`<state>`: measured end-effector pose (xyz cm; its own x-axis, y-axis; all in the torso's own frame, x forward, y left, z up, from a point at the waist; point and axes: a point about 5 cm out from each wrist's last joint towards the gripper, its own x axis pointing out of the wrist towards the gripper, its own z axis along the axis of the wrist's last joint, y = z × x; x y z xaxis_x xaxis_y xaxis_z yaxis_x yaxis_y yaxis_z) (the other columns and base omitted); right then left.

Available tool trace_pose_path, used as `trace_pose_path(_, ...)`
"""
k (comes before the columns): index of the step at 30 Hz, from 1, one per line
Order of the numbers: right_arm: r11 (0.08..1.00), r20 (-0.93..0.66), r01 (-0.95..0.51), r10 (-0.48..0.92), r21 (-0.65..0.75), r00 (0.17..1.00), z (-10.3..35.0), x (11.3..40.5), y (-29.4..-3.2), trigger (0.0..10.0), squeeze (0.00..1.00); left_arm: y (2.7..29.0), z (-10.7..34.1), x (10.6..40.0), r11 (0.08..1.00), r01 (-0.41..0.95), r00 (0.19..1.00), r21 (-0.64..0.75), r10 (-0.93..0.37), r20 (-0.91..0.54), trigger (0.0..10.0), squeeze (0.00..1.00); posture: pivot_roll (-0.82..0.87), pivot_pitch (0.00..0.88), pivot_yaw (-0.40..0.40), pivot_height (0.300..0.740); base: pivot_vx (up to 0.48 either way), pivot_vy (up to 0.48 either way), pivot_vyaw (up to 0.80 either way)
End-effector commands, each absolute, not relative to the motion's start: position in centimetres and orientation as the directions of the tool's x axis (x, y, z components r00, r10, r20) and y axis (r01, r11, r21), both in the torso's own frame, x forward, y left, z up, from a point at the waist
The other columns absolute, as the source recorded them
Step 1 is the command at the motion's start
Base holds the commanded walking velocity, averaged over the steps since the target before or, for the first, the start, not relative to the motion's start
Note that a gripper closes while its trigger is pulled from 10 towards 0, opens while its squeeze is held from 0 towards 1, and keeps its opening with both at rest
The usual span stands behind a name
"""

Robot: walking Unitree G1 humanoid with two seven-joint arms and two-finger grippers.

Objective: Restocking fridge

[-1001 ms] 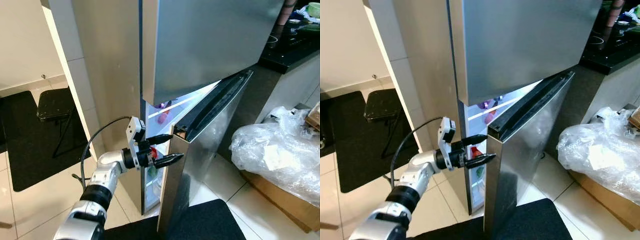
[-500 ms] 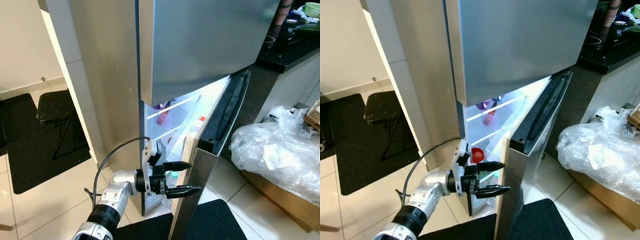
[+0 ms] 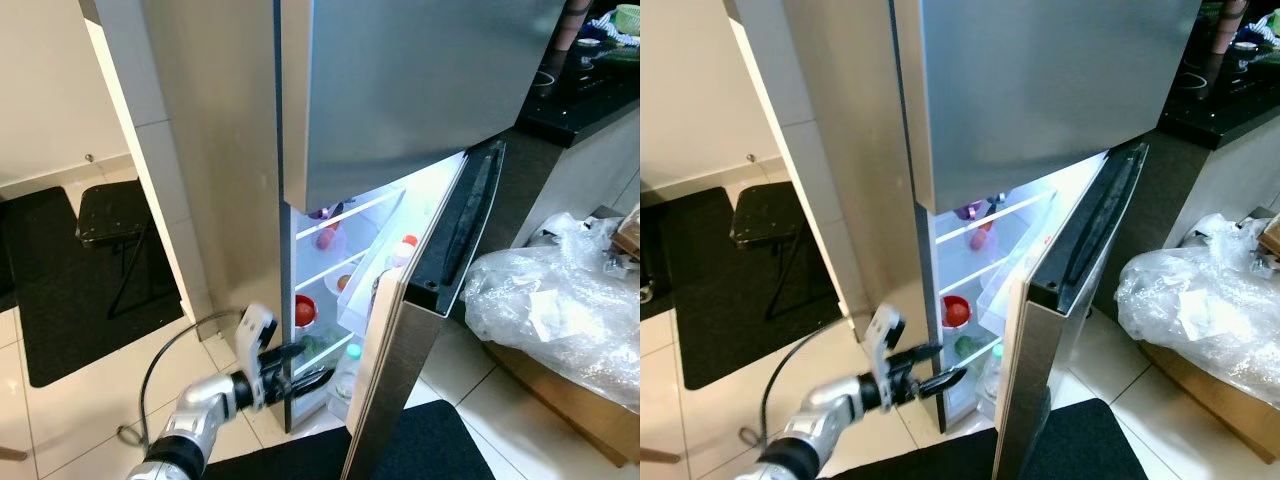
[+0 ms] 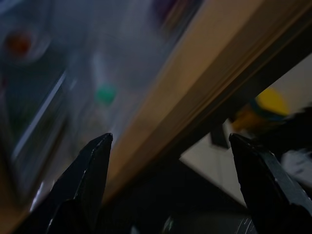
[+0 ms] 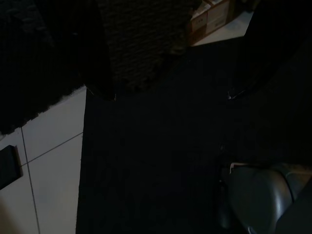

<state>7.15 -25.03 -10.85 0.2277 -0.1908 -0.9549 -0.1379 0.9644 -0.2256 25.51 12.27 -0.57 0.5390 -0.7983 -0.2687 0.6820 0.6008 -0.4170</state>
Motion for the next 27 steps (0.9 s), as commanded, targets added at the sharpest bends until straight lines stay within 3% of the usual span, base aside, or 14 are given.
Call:
trace_pose_path(1, 0.966, -0.956, -0.135, -0.185, -0.219, 0.226, -10.9, 7.1, -24.9, 10.0, 0.00, 13.1, -1.3, 25.0, 0.640, 0.659, 0.549, -0.395, -0.768, -0.330, 10.0, 0.00, 0.02, 0.000, -0.009, 0.740, 0.000, 0.000, 0.00)
trace_pose_path(5, 0.968, -0.959, -0.137, -0.176, -0.210, 0.224, -11.0, 7.1, -24.6, 10.0, 0.00, 14.6, -5.0, 21.5, 0.761, 0.526, 0.544, -0.380, -0.644, -0.537, 10.0, 0.00, 0.02, 0.000, -0.008, 0.740, 0.000, 0.000, 0.00)
trace_pose_path(8, 0.969, -0.959, -0.137, -0.174, -0.208, 0.223, -11.0, 7.0, -24.6, 10.0, 0.00, 15.2, -6.0, 20.2, 0.797, 0.475, 0.541, -0.373, -0.598, -0.591, 10.0, 0.00, 0.02, 0.000, -0.008, 0.740, 0.000, 0.000, 0.00)
trace_pose_path(12, 0.971, -0.960, -0.136, -0.161, -0.195, 0.228, -11.1, 7.1, -24.3, 10.0, 0.00, 17.1, -8.4, 16.6, 0.907, 0.311, 0.507, -0.284, -0.411, -0.758, 10.0, 0.00, 0.03, 0.000, -0.010, 0.740, 0.000, 0.000, 0.00)
trace_pose_path(19, 0.974, -0.961, -0.133, -0.148, -0.182, 0.233, -11.1, 7.2, -23.9, 10.0, 0.00, 18.6, -10.1, 13.2, 0.966, 0.115, 0.453, -0.230, -0.257, -0.854, 10.0, 0.00, 0.04, 0.000, -0.011, 0.740, 0.000, 0.000, 0.00)
trace_pose_path(27, 0.974, -0.961, -0.133, -0.147, -0.181, 0.233, -11.1, 7.1, -23.9, 10.0, 0.00, 18.7, -10.5, 12.0, 0.976, 0.081, 0.426, -0.204, -0.219, -0.878, 10.0, 0.00, 0.04, 0.000, -0.011, 0.740, 0.000, 0.000, 0.00)
